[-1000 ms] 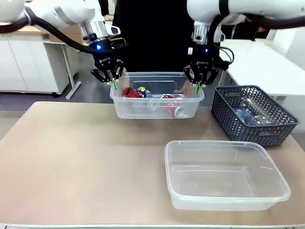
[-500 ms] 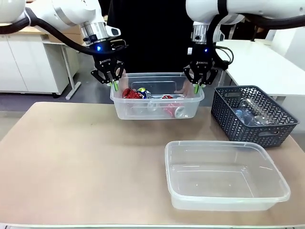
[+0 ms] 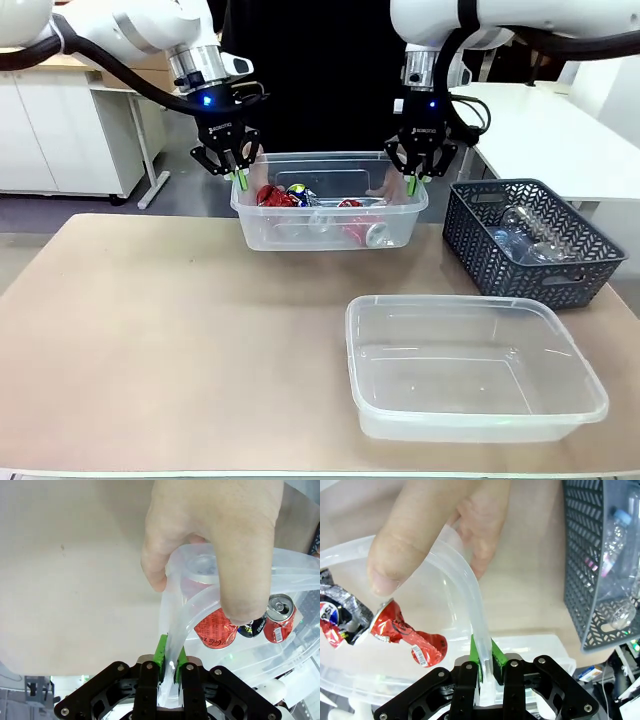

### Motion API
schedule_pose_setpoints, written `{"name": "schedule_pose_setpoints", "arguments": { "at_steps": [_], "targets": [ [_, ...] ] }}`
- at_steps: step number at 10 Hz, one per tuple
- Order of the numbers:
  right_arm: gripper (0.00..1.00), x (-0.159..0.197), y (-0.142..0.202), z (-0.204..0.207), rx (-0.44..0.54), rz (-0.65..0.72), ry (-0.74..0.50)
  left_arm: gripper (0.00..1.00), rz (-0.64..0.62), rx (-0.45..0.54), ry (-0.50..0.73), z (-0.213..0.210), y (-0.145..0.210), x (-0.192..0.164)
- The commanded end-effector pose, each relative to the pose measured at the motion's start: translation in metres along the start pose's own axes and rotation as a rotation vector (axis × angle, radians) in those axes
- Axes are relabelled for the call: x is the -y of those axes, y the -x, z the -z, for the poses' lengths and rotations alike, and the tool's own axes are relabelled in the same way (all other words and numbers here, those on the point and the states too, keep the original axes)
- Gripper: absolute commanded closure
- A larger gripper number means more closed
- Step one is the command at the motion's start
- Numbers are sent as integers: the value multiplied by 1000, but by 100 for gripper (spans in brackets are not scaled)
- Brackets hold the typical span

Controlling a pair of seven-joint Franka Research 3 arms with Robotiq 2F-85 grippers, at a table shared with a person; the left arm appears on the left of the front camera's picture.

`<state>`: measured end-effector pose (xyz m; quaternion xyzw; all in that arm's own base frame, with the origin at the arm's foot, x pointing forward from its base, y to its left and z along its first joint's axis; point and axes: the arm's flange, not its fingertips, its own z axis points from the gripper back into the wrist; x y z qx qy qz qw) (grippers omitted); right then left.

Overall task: Sort the waste into each basket.
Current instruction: Release the Organizing box you were holding.

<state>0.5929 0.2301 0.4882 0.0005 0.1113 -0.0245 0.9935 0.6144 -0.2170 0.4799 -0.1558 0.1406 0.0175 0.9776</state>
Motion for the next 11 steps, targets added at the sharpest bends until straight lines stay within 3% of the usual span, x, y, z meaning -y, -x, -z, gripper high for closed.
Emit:
{"name": "schedule_pose_setpoints", "arguments": {
  "at_steps": [1,2,3,4,5,11],
  "targets": [
    [36,12,11,-18,101,18,-78,35,26,-11,23,-2,3,0],
    [36,16,18,-25,162,9,-122,35,30,5,33,-4,6,1],
    [0,16,22,-27,184,-9,-139,0,29,17,31,-7,9,2],
    [32,15,24,-29,194,-22,-147,31,36,30,26,-9,12,2],
    [0,15,25,-31,213,-27,-149,0,34,39,24,-11,14,2],
    [0,19,29,-37,240,-25,-157,0,32,81,19,-19,30,-4]
  ]
}}
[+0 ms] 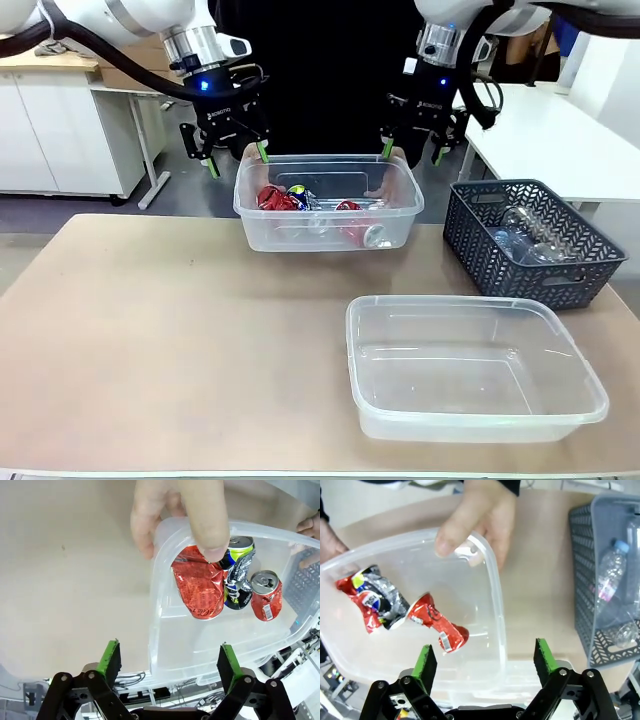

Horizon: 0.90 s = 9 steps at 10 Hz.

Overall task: Sort the waste into each basket.
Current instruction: Release the Organizing box you were holding, then pick up the Organizing box on the right side of the table and lift it.

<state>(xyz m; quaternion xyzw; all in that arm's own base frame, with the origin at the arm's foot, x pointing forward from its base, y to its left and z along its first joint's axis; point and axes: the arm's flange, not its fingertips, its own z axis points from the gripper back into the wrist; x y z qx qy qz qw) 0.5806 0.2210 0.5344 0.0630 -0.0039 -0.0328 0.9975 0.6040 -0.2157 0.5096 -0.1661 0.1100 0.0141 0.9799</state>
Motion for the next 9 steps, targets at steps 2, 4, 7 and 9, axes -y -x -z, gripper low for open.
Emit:
{"name": "schedule_pose_setpoints", "arguments": {
  "at_steps": [2,4,7,9],
  "targets": [
    [0,9,6,8,2,-5,-3,0,5,25,3,3,17,-15],
    [0,1,1,0,-1,0,1,0,-3,9,0,-1,3,-2],
    [0,1,1,0,-1,0,1,0,-3,9,0,-1,3,-2],
    [0,1,1,0,-1,0,1,0,-3,9,0,-1,3,-2]
  ]
}}
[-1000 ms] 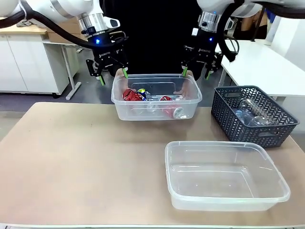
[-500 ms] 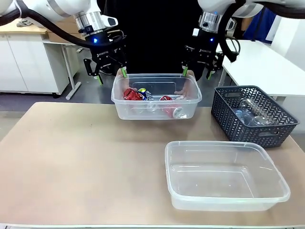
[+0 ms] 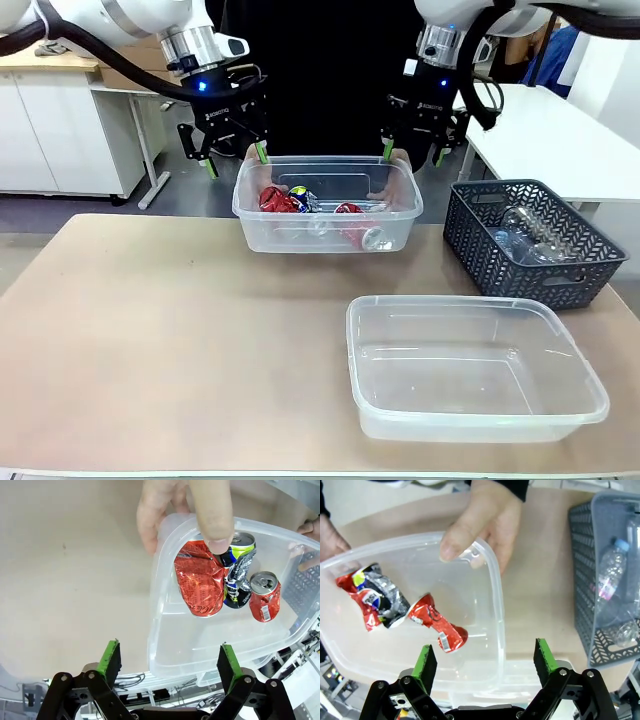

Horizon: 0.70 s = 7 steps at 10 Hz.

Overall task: Sort the waste into each basket.
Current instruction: Pick up the Organizing box on the right side of the table and lift it.

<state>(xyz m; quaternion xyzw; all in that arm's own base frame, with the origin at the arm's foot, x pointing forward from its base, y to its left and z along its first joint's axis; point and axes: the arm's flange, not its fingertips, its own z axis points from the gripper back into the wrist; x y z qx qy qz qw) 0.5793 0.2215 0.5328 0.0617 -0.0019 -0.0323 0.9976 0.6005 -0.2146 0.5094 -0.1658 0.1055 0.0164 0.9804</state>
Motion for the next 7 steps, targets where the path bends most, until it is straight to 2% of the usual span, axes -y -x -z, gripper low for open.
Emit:
{"name": "schedule_pose_setpoints", "arguments": {
  "at_steps": [1,2,3,4,5,6,7],
  "targets": [
    [0,1,0,-1,3,1,-1,0,1,-1,0,-2,0,0],
    [0,0,0,0,0,0,0,0,0,0,0,0,0,0],
    [0,10,28,-37,30,-76,-108,0,84,-46,-1,-13,25,-4],
    [0,24,67,-69,46,-130,-143,0,92,-31,-15,-29,64,-13],
    [0,43,109,-96,80,-132,-180,0,72,41,-26,-42,113,-23],
    [0,56,143,-111,82,-149,-251,0,85,86,-20,-47,148,-30],
    [0,70,169,-117,53,-150,-244,0,124,105,22,-50,175,-33]
  ]
}}
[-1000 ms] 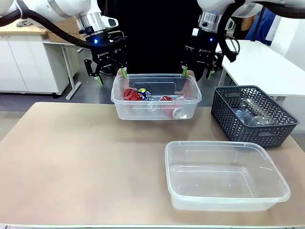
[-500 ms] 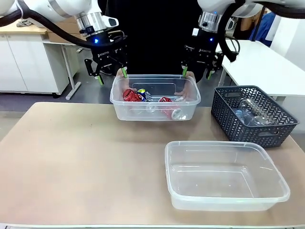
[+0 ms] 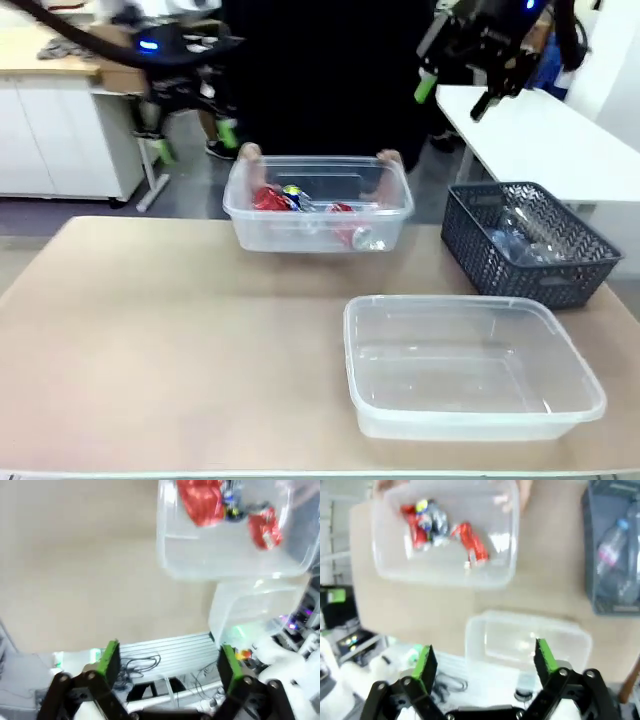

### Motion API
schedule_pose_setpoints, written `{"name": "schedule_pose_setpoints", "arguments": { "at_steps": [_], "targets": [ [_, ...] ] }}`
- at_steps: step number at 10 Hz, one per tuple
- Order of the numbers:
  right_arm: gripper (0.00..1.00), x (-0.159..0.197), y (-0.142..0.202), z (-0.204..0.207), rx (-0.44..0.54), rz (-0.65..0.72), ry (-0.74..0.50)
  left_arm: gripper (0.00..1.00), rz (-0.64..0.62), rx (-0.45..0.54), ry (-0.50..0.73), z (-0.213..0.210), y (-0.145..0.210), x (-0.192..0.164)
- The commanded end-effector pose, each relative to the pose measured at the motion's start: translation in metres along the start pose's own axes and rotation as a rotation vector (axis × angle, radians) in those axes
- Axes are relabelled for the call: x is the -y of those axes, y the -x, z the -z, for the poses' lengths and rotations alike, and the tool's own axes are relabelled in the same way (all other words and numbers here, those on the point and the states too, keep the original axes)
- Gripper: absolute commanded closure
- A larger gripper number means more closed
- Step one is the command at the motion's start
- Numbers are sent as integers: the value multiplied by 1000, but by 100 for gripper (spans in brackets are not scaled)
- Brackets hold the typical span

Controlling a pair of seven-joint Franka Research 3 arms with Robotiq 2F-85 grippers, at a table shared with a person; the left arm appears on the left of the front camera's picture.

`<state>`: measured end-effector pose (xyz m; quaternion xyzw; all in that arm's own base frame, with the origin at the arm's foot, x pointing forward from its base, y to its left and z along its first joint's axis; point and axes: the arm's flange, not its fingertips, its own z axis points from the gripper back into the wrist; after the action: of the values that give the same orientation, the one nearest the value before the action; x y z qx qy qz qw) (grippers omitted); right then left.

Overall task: Sort the waste into each basket.
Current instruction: Pick up the Organizing box on the right side of the table and lift it.

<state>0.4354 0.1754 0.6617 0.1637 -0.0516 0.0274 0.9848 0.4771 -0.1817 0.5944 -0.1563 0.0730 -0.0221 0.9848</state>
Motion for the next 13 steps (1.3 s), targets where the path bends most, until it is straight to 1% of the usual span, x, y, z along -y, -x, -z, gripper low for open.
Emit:
{"name": "schedule_pose_setpoints", "arguments": {
  "at_steps": [1,2,3,4,5,6,7,8,13],
  "targets": [
    [0,39,54,5,-70,3,-10,0,89,104,68,8,64,-19],
    [0,47,73,6,-128,-15,43,0,151,151,95,4,87,-20],
    [0,57,92,14,-164,-1,144,0,225,171,108,3,110,-22],
    [0,67,109,19,-162,12,209,0,246,131,101,8,121,-25],
    [0,76,119,22,-129,54,218,0,245,76,101,15,124,-29],
    [0,83,117,27,-129,73,247,0,245,8,54,24,118,-31],
    [0,71,111,21,-175,52,180,0,230,-104,-40,34,98,-32],
    [0,71,111,21,-175,52,180,0,232,78,67,17,129,-23],
    [0,71,111,21,-175,52,180,0,232,78,67,17,129,-23]
  ]
}}
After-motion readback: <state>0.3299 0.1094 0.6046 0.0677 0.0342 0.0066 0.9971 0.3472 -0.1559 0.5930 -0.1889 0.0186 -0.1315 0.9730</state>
